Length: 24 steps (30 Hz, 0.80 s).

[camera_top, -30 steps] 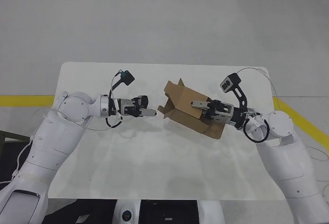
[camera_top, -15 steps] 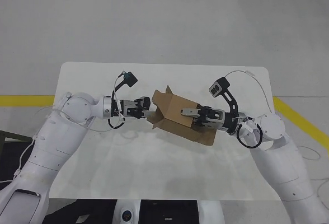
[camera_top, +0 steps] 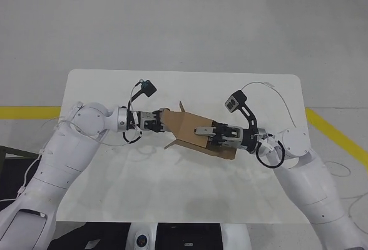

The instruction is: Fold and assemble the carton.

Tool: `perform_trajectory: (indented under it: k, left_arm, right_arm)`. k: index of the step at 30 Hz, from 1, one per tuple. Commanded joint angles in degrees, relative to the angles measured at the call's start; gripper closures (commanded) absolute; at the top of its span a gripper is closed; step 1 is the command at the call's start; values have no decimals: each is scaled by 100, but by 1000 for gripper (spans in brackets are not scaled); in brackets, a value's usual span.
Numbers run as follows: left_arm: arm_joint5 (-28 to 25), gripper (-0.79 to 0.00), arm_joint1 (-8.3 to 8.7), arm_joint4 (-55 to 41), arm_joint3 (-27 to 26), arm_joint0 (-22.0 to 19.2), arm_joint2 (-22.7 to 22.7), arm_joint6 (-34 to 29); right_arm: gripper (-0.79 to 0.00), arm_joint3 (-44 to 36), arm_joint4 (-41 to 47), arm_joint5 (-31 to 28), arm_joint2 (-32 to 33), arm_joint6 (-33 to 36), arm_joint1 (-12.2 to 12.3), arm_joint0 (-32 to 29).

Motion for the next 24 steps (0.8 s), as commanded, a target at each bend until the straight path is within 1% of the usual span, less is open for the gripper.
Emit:
perform_trajectory:
  k: [1, 10, 24]
  left_arm:
    - [-7, -785, -7, 2, 14, -20, 25, -9]
    - [-29, -785, -25, -16, 59, -90, 81, -31]
    - [-31, -785, -3, -29, 20, -51, 38, -40]
  right_arm:
    - [0, -7, -9, 14, -22, 17, -4, 7]
    - [0, 46, 7, 8, -66, -30, -23, 9]
    - [0, 137, 98, -16, 97, -120, -17, -36]
